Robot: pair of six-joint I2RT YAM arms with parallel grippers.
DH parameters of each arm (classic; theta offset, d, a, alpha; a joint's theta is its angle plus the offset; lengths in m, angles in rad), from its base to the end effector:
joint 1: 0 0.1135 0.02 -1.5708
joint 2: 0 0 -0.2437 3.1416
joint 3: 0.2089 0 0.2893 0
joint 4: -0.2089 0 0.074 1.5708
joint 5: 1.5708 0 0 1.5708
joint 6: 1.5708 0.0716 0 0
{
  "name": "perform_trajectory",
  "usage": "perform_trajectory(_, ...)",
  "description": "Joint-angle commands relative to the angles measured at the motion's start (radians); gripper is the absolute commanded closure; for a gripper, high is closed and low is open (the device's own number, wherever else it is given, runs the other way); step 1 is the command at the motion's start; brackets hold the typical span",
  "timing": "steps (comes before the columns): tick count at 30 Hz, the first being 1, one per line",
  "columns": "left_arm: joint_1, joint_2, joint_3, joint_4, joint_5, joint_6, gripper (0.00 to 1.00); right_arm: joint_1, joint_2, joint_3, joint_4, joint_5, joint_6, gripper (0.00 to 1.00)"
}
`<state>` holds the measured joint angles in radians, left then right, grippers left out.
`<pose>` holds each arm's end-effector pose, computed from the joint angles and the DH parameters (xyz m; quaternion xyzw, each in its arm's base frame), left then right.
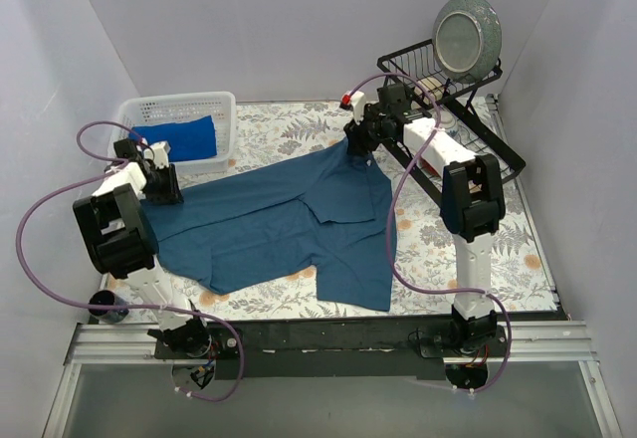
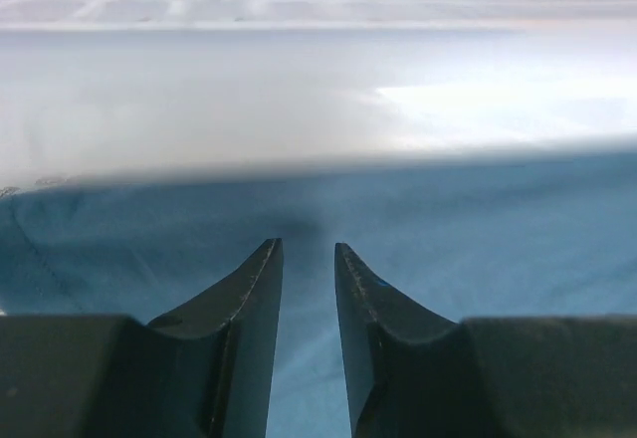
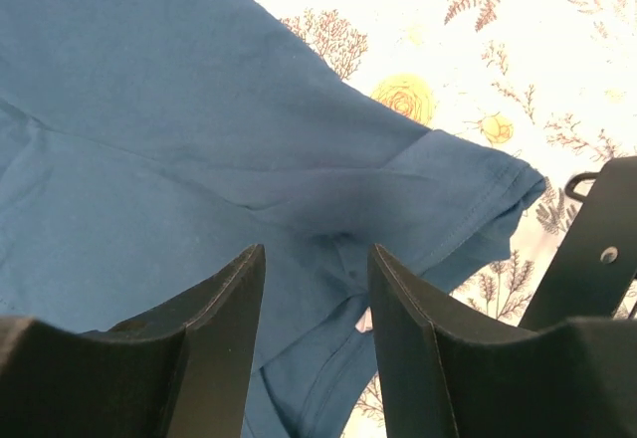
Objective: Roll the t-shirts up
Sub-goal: Fold the T-shirt at the center of the board.
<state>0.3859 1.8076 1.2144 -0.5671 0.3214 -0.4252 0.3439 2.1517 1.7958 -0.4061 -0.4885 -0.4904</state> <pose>0.3810 0.1304 0.1118 -0.3513 0.9009 -0.1606 0.1981 0.4963 0.2134 0.1801 -0.4484 0.7770 0.1938 0.3970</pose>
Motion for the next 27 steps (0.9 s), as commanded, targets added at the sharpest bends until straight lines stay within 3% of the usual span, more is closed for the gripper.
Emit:
perform_trajectory(1,0.001,0.062,0.037,0.030,-0.154,-0.011,0.74,0.010,0.016,0.042,0.056,0.068,-0.037,0.47)
perform_trajectory(3,0.007,0.084,0.030,0.044,-0.253,0.011,0.76,0.014,0.037,0.059,0.064,0.103,-0.048,0.46)
perform_trajectory(8,0.086,0.098,0.008,0.056,-0.341,0.052,0.80,0.015,0.092,0.108,0.082,0.188,-0.071,0.47)
perform_trajectory(12,0.116,0.088,0.016,0.064,-0.325,0.057,0.81,0.015,0.140,0.163,0.063,0.199,-0.071,0.46)
perform_trajectory(17,0.082,0.033,0.076,-0.016,-0.084,0.028,0.67,0.014,0.156,0.244,-0.077,0.070,-0.047,0.46)
perform_trajectory(19,0.061,-0.041,0.071,-0.043,-0.026,0.031,0.62,0.014,0.076,0.165,-0.097,0.001,-0.059,0.44)
perform_trajectory(24,-0.040,-0.211,0.002,-0.086,0.367,0.085,0.50,0.015,-0.156,-0.212,-0.045,-0.105,-0.190,0.42)
perform_trajectory(27,-0.175,-0.248,-0.010,-0.088,0.467,0.025,0.48,0.015,-0.254,-0.352,-0.132,-0.150,-0.350,0.41)
